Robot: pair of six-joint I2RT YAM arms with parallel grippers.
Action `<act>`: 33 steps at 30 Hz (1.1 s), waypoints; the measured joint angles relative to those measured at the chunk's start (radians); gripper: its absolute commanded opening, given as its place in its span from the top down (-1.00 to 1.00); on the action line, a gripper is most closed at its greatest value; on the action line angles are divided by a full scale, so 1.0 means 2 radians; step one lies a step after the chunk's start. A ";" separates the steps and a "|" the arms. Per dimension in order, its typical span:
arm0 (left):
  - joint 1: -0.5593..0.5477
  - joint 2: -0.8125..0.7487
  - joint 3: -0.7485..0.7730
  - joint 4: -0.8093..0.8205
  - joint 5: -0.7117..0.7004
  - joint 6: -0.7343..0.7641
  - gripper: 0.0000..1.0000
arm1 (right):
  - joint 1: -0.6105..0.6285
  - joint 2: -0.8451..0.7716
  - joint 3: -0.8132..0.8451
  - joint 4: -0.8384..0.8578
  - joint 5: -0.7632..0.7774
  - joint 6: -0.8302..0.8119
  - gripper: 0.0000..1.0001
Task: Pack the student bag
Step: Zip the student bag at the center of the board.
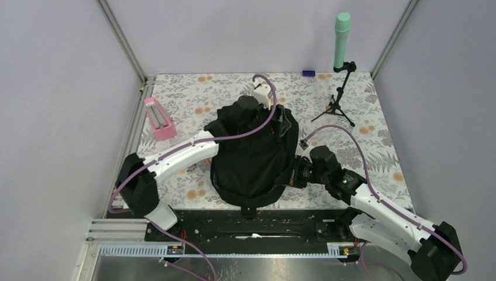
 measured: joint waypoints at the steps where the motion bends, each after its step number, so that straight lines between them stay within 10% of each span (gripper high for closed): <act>1: -0.008 -0.014 -0.014 0.000 0.009 -0.003 -0.69 | 0.000 -0.001 0.000 0.000 0.000 0.000 1.00; 14: -0.065 -0.019 -0.070 -0.060 0.049 -0.022 -0.81 | 0.000 -0.036 -0.016 0.000 0.005 0.005 1.00; 22: -0.092 0.036 -0.041 -0.113 0.041 -0.019 -0.19 | 0.000 -0.048 -0.023 -0.001 0.010 0.008 1.00; 29: -0.098 0.058 -0.019 -0.134 0.031 -0.014 0.97 | 0.000 -0.049 -0.023 -0.008 0.023 0.008 1.00; 33: -0.101 0.069 -0.006 -0.135 0.034 -0.021 1.00 | 0.000 -0.049 -0.021 -0.014 0.029 0.004 1.00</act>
